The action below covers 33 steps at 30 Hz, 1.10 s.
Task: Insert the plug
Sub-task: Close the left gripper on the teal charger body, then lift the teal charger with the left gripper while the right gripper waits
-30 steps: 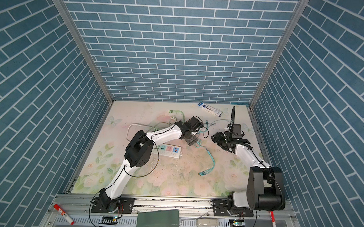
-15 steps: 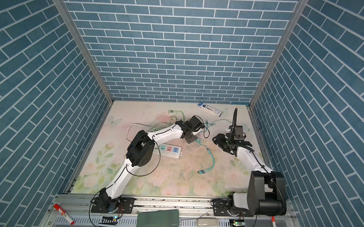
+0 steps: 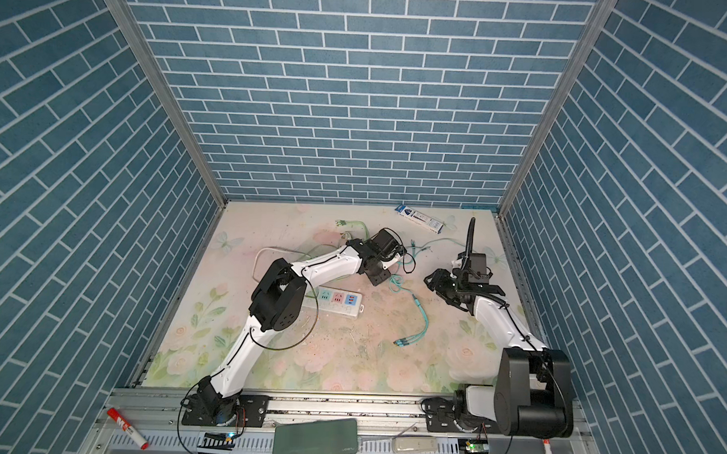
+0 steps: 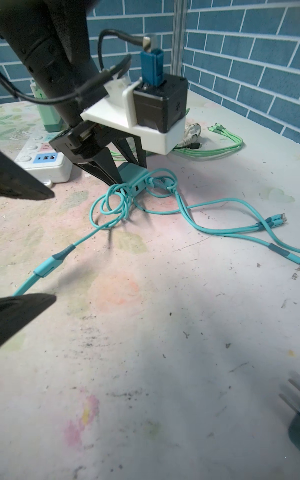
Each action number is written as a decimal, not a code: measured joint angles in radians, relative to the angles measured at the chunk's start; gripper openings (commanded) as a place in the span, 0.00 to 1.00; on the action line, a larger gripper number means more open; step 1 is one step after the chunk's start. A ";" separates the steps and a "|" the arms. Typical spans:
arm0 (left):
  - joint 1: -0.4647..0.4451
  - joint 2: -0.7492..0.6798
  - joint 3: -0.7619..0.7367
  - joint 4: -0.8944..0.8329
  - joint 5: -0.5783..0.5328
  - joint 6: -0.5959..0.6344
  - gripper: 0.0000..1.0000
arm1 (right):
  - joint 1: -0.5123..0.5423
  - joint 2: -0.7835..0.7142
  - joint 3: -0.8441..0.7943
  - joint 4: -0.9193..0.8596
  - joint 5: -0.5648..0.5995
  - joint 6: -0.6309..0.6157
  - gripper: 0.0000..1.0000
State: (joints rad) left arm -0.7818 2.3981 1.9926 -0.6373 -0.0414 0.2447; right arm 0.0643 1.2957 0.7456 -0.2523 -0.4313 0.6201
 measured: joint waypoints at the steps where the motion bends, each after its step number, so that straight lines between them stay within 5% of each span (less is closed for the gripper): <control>1: 0.005 -0.009 -0.008 -0.004 0.011 -0.001 0.32 | 0.000 -0.007 -0.002 -0.004 0.000 0.000 0.58; 7: 0.055 -0.075 0.018 -0.065 0.087 -0.005 0.32 | 0.000 -0.045 -0.007 -0.026 -0.003 -0.002 0.58; 22: 0.245 -0.116 0.467 -0.135 0.130 -0.152 0.35 | 0.000 -0.084 -0.020 -0.036 -0.012 -0.019 0.58; 29: 0.244 -0.156 0.439 -0.111 0.078 -0.200 0.35 | 0.000 -0.085 -0.041 -0.031 -0.024 -0.019 0.58; 33: 0.242 -0.239 0.287 -0.051 0.091 -0.217 0.35 | 0.000 -0.085 -0.045 -0.019 -0.047 -0.019 0.58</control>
State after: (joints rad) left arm -0.5400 2.1590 2.2799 -0.6880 0.0498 0.0273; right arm 0.0643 1.2110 0.7006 -0.2718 -0.4782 0.6010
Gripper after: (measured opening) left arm 0.458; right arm 0.582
